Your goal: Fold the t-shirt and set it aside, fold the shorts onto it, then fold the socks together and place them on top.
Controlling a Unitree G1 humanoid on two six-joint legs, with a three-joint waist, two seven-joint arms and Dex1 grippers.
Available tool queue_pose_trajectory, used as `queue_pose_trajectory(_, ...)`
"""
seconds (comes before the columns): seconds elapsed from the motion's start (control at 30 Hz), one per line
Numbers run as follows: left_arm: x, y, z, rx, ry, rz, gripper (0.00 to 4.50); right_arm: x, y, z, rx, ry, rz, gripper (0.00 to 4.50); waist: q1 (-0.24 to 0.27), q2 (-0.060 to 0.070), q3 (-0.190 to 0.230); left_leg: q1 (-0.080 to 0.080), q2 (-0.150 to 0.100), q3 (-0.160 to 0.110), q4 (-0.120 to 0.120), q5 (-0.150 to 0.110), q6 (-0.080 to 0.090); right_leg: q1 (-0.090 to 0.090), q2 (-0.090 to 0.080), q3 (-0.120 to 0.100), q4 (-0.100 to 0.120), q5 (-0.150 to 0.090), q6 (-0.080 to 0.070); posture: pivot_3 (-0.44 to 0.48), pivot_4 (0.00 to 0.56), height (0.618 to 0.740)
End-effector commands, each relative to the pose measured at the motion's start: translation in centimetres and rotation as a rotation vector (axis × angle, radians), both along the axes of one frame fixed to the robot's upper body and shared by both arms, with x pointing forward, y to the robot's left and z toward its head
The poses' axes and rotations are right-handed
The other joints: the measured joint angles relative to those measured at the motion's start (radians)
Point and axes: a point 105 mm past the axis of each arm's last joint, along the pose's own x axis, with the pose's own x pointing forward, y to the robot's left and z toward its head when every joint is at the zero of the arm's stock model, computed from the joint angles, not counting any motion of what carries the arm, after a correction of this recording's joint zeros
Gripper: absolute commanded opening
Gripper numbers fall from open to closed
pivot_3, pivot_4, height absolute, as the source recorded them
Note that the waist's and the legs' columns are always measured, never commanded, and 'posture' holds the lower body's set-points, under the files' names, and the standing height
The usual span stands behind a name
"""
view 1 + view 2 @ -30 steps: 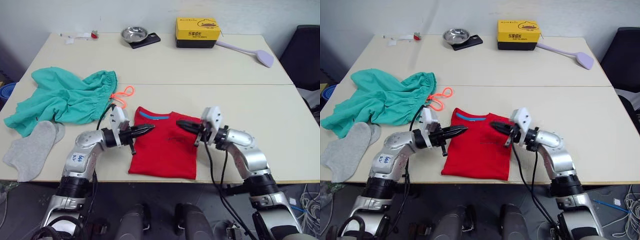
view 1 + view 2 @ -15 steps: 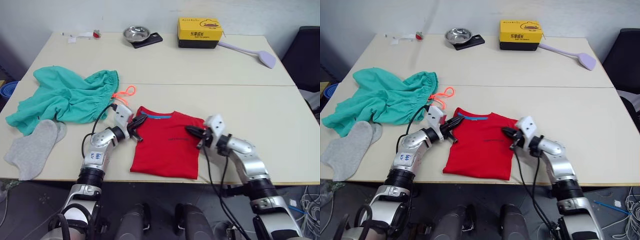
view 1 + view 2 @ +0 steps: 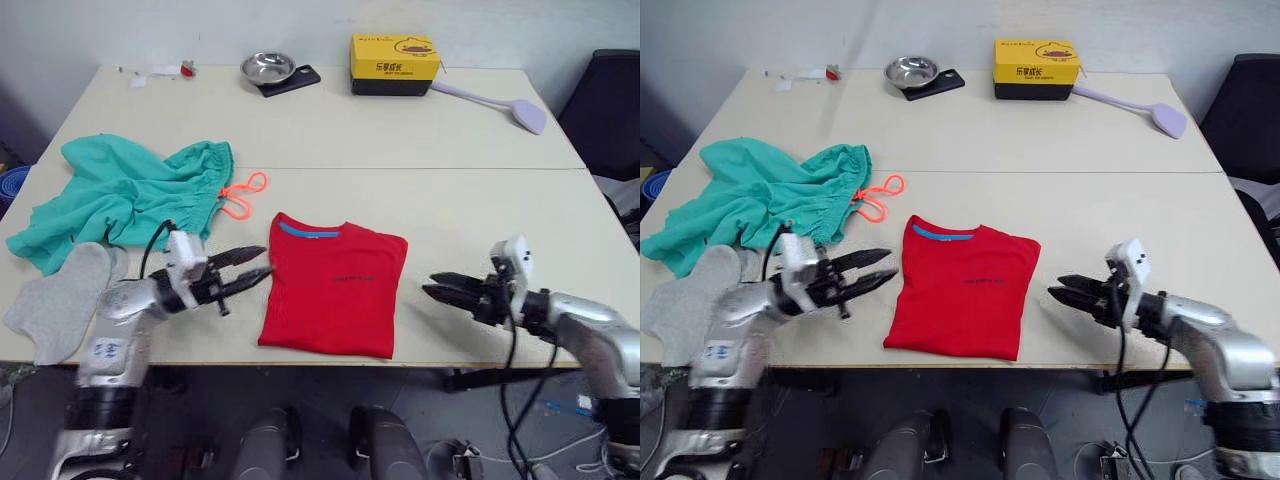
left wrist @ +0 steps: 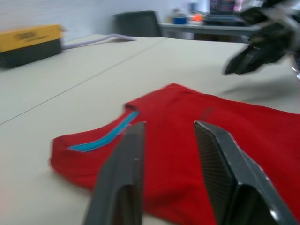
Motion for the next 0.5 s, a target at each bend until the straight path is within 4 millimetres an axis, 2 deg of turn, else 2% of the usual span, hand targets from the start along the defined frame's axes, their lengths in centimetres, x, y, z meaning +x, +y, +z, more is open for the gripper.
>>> queue_pose_trajectory(0.03,-2.3,0.3,0.6,0.064,-0.078,-0.092,2.95,-2.3,0.4,0.0,0.013,0.27,0.008,3.14,0.001,0.0,0.0,0.0,0.0,0.0,0.0,0.0,0.0,0.0,0.0,0.0,0.0,0.0,-0.001,0.0,0.15,0.74)
queue_pose_trajectory(0.17,-3.7,1.1,-0.9,0.089,0.016,-0.109,4.22,-2.4,1.8,-1.0,0.03,0.459,-0.007,4.49,-0.002,0.0,0.0,0.0,0.0,0.0,-0.002,-0.002,0.003,-0.001,-0.001,0.0,-0.001,-0.001,-0.002,0.0,0.15,0.74)
queue_pose_trajectory(0.2,-3.9,1.1,-0.9,0.072,0.04,-0.11,4.48,-2.2,2.3,-1.2,0.03,0.478,-0.006,4.5,-0.002,0.0,0.0,0.0,0.0,0.0,-0.002,-0.002,0.003,-0.001,0.0,0.0,-0.001,-0.001,-0.002,0.0,0.15,0.74)
queue_pose_trajectory(0.5,-5.5,1.3,-0.2,0.034,0.067,-0.14,4.48,-1.0,7.8,-2.6,0.038,0.544,0.093,4.5,-0.015,-0.006,-0.004,0.0,0.0,0.0,-0.006,0.0,-0.002,-0.001,0.001,0.0,-0.003,-0.001,-0.002,0.0,0.15,0.74)
